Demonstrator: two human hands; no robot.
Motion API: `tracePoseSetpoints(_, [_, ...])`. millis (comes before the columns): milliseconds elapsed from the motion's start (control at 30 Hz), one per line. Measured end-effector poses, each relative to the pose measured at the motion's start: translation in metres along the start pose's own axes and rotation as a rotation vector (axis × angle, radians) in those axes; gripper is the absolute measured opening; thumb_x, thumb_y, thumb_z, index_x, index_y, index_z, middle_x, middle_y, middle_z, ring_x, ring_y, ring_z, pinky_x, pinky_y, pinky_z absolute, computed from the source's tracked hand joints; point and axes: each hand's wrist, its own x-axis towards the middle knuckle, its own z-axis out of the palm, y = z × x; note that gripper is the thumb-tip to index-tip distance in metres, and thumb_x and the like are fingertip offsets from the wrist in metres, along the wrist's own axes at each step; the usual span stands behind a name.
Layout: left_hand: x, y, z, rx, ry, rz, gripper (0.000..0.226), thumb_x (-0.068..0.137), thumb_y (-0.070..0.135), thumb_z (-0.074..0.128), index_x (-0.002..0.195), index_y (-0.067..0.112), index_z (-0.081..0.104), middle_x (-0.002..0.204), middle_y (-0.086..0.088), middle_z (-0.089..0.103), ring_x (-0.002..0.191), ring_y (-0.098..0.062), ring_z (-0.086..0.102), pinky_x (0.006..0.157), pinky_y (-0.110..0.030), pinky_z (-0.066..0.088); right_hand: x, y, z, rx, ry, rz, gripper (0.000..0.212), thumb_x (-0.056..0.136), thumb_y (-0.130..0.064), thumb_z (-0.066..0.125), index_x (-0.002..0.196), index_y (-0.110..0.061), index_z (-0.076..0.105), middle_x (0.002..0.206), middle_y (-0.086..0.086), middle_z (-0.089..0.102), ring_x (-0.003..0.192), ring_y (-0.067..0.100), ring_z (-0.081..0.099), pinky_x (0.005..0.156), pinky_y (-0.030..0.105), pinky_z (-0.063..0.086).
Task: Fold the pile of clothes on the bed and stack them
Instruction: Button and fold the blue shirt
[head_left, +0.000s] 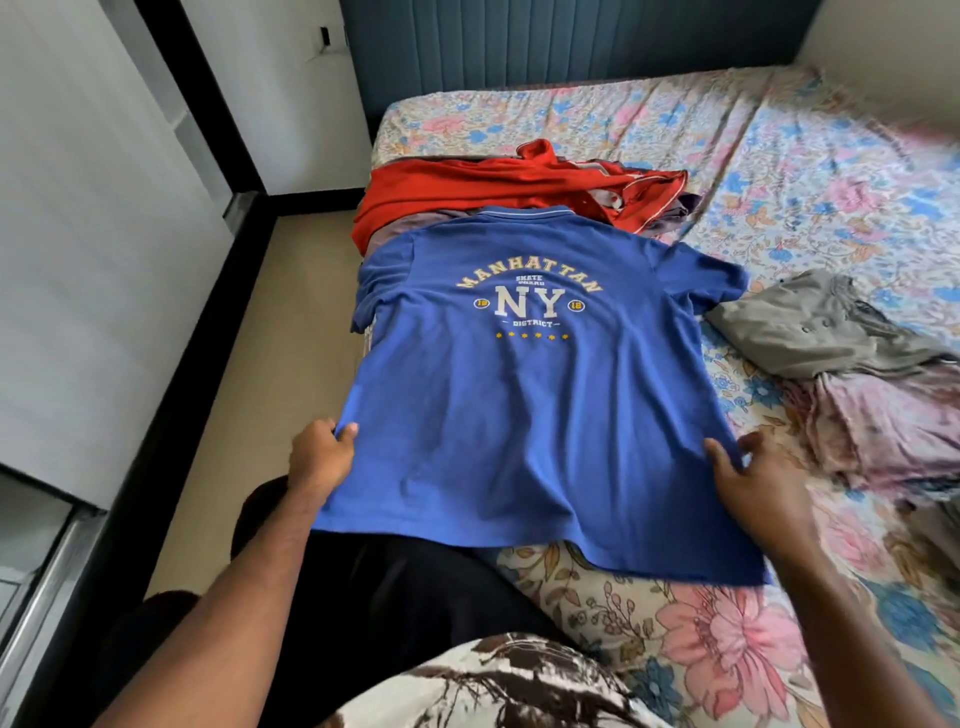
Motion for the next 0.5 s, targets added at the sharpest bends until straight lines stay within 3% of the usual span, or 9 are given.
tracePoseSetpoints(67, [-0.005,-0.005,-0.006,0.087,0.022,0.038,0.034,0.099,0.028,0.059,0.077,0.003,0.052,0.086,-0.026,0.064,0.088,-0.047,0.061,0.070,-0.043,0.043,-0.028,0.005,0.007,-0.053,0.015,-0.004,0.039,0.100,-0.047,0.056,0.111,-0.011,0.045,0.081,0.012,0.053,0.068,0.031,0.049,0.064,0.038,0.037])
tracePoseSetpoints(167, [-0.003,-0.017,-0.018,0.243,-0.003,0.073,0.036,0.101,0.033,0.055,0.096,-0.003,0.059,0.101,-0.029,0.065,0.097,-0.048,0.061,0.077,-0.045,0.047,-0.044,0.017,0.007,-0.147,0.020,-0.035,0.036,0.102,-0.048,0.050,0.112,-0.015,0.040,0.080,0.012,0.052,0.065,0.031,0.049,0.060,0.038,0.039])
tracePoseSetpoints(333, [-0.007,-0.022,-0.029,0.386,-0.040,0.145,0.037,0.104,0.036,0.048,0.099,0.000,0.056,0.108,-0.029,0.063,0.099,-0.047,0.060,0.084,-0.049,0.050,-0.032,0.033,-0.015,-0.230,0.085,-0.031,0.038,0.098,-0.046,0.058,0.108,-0.014,0.040,0.091,0.030,0.066,0.082,0.046,0.064,0.065,0.043,0.043])
tracePoseSetpoints(433, [-0.016,-0.014,-0.030,0.495,-0.020,0.192,0.040,0.103,0.042,0.047,0.107,0.003,0.056,0.111,-0.024,0.063,0.102,-0.045,0.060,0.083,-0.046,0.049,-0.030,0.031,-0.008,-0.391,0.075,0.002,0.042,0.097,-0.049,0.055,0.112,-0.012,0.043,0.104,0.024,0.061,0.088,0.041,0.063,0.065,0.042,0.046])
tracePoseSetpoints(500, [-0.019,-0.008,-0.030,0.597,0.001,0.238,0.038,0.102,0.043,0.049,0.111,0.007,0.055,0.111,-0.020,0.064,0.104,-0.043,0.061,0.079,-0.044,0.047,-0.024,0.024,-0.003,-0.452,0.117,-0.023,0.044,0.093,-0.048,0.056,0.119,-0.012,0.048,0.116,0.020,0.054,0.098,0.040,0.060,0.076,0.047,0.049])
